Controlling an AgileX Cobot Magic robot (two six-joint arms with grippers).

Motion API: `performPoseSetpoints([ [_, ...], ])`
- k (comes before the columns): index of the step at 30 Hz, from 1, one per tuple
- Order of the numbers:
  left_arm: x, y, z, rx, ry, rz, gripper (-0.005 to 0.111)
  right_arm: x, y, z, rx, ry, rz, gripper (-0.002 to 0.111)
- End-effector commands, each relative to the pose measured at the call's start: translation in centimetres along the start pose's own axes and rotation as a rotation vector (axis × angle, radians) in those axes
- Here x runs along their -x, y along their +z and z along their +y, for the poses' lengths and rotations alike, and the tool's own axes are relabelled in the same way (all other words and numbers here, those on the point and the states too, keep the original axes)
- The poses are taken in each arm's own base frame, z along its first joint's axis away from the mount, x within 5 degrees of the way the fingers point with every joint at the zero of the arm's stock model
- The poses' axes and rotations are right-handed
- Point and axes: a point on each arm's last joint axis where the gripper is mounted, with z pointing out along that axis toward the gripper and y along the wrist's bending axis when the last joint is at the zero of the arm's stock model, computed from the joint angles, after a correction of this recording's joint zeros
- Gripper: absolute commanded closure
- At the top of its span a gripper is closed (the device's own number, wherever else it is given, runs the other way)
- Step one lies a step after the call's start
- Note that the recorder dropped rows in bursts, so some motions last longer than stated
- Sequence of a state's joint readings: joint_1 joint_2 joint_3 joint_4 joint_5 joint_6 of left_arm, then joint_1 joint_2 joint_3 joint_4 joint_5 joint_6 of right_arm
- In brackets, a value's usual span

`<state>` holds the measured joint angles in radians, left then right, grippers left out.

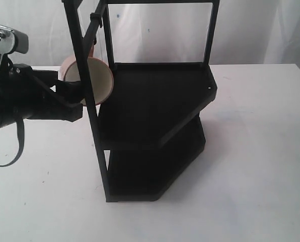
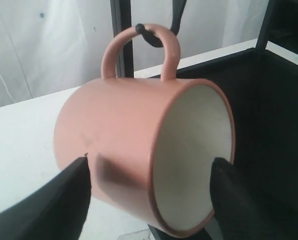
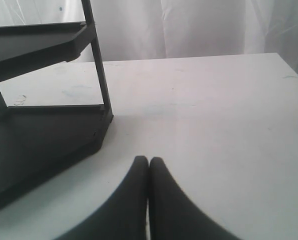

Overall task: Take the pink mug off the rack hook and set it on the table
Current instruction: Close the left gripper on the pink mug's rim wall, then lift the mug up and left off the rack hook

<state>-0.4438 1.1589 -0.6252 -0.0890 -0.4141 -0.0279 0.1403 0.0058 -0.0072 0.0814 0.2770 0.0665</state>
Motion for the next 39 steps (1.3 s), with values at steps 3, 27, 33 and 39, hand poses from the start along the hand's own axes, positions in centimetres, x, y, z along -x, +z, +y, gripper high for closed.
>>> performPoseSetpoints([
  [3, 0.5, 0.4, 0.0, 0.009, -0.010, -0.070, 0.037, -0.1, 0.0, -0.1, -0.004, -0.002, -0.014, 0.108],
  [27, 0.3, 1.7, 0.9, 0.126, 0.057, -0.133, 0.091, -0.1, 0.0, -0.1, -0.005, -0.002, -0.012, 0.108],
  [33, 0.2, 1.8, 0.9, 0.122, 0.056, -0.125, 0.107, -0.1, 0.0, -0.1, -0.004, -0.002, -0.014, 0.108],
  [39, 0.6, 1.5, 1.0, 0.128, 0.060, -0.155, 0.107, -0.1, 0.0, -0.1, -0.004, -0.002, -0.014, 0.108],
])
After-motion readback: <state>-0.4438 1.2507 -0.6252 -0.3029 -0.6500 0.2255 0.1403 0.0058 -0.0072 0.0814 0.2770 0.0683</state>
